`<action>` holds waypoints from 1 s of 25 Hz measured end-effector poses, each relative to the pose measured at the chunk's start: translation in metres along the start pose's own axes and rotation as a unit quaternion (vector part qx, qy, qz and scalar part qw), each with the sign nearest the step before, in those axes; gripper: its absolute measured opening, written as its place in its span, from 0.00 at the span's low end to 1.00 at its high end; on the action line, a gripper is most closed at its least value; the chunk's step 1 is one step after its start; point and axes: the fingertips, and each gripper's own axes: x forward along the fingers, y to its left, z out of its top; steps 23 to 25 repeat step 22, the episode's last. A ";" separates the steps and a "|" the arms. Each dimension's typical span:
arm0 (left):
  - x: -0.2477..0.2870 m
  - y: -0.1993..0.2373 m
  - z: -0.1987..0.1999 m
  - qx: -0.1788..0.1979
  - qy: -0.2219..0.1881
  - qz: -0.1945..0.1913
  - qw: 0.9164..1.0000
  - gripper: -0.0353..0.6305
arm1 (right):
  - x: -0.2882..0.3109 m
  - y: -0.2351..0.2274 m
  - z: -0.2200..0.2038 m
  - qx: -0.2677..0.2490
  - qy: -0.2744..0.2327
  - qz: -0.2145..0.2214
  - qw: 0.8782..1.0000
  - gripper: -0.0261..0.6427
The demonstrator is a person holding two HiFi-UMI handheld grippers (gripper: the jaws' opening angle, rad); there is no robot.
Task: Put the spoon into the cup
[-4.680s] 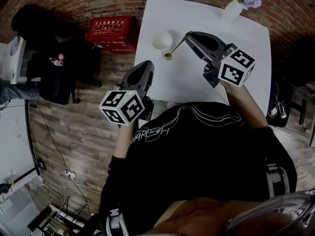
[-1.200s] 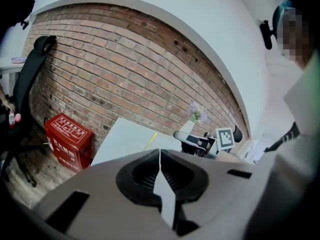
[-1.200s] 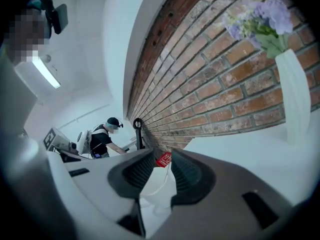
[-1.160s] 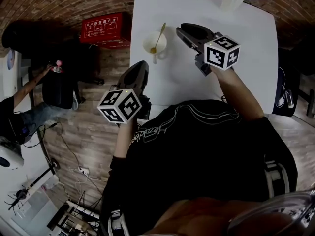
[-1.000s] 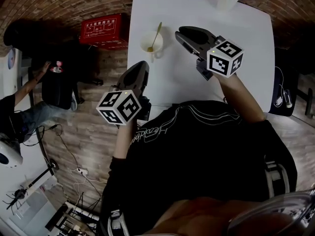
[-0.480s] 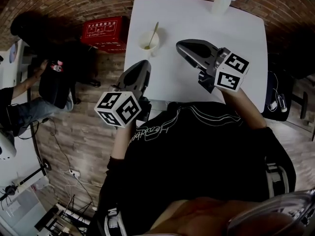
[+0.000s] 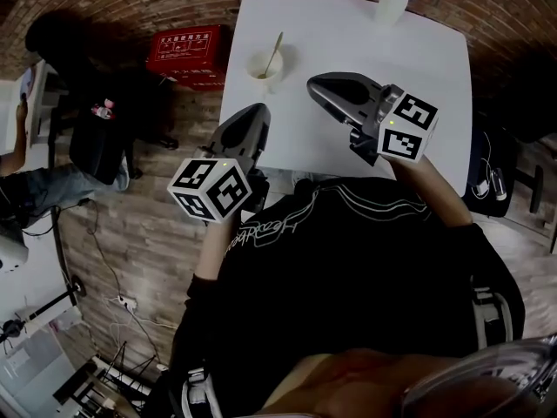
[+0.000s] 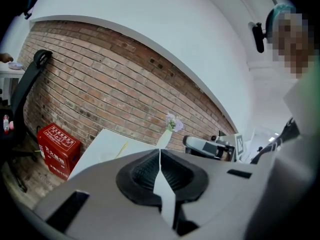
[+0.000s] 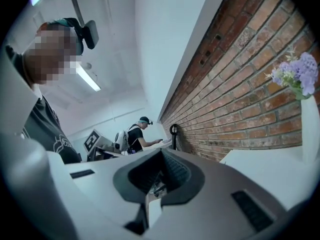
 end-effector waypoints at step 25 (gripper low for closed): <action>0.000 -0.012 -0.014 0.011 0.010 0.004 1.000 0.06 | -0.018 -0.007 -0.004 0.018 -0.006 -0.027 0.999 0.03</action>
